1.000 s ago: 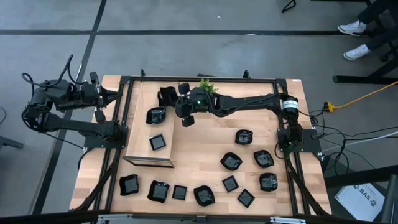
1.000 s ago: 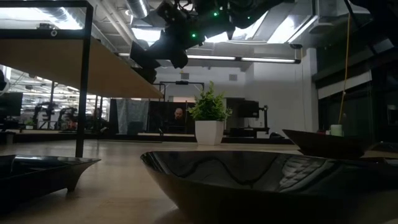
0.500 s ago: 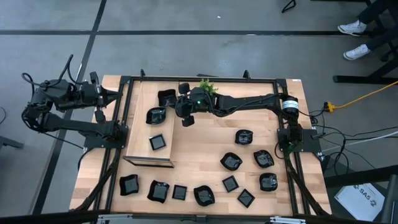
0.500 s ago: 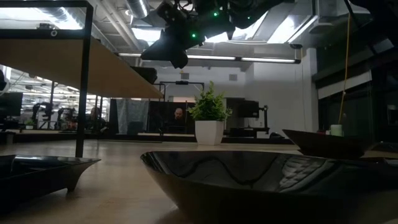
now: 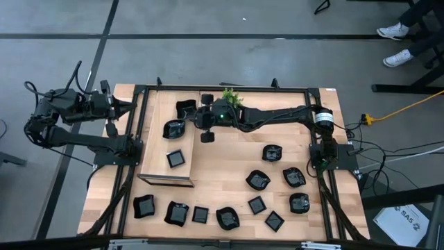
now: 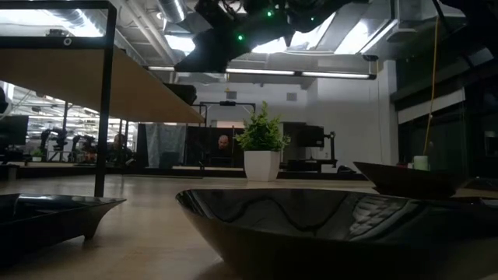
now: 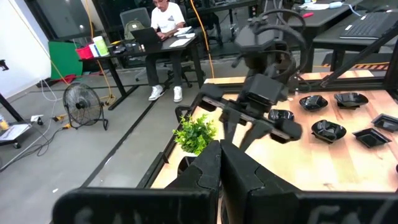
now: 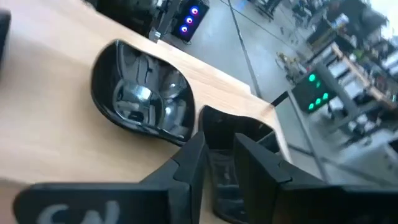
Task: Pick & Place Mini shaped plates
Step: Stack the black leaf shape bowl on top of the black leaf shape bowl on the shelf
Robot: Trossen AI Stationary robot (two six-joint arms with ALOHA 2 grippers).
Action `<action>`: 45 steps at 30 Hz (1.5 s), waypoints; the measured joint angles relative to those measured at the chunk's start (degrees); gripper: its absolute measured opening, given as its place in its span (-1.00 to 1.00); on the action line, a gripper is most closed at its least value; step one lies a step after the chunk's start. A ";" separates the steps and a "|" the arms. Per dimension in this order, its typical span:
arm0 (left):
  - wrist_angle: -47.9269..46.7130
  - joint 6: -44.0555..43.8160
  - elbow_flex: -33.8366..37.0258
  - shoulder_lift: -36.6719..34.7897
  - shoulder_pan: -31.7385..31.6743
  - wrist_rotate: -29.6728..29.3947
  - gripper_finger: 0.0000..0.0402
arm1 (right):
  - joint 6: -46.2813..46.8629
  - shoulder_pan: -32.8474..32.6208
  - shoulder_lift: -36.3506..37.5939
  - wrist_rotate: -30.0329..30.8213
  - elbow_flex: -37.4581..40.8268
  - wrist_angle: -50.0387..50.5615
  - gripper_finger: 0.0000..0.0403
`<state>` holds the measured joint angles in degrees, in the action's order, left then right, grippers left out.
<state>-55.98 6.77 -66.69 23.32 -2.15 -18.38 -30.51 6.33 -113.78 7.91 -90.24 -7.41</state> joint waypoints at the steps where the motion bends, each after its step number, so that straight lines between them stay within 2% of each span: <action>1: 0.01 -0.01 0.00 -0.01 0.00 -0.01 -0.98 | 2.05 -0.68 0.00 1.16 0.00 -0.01 -0.58; 7: 0.00 0.00 0.00 -0.01 -0.01 -0.01 -0.98 | 9.12 -4.45 1.16 6.78 0.04 -0.01 -0.58; 18: -0.01 -0.01 0.00 -0.01 -0.02 -0.01 -0.98 | 9.54 -9.54 2.04 7.07 0.04 3.38 -0.58; 22: 0.01 -0.01 0.00 -0.01 -0.02 -0.01 -0.98 | 13.55 -10.13 3.82 6.89 0.04 10.18 -0.58; 28: 0.01 -0.01 0.00 0.01 -0.02 -0.01 -0.98 | 24.60 -10.02 9.21 7.03 0.04 26.37 -0.58; 35: 0.00 0.00 0.00 0.01 -0.01 0.01 -0.98 | 30.03 -10.52 12.20 6.95 0.05 38.00 -0.58; 45: -0.01 -0.01 0.00 0.01 -0.01 0.01 -0.98 | 31.59 -15.79 17.99 6.87 11.39 40.33 -0.58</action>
<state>-55.99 6.76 -66.70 23.33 -2.17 -18.37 1.08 -9.45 -95.78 14.78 -78.85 32.92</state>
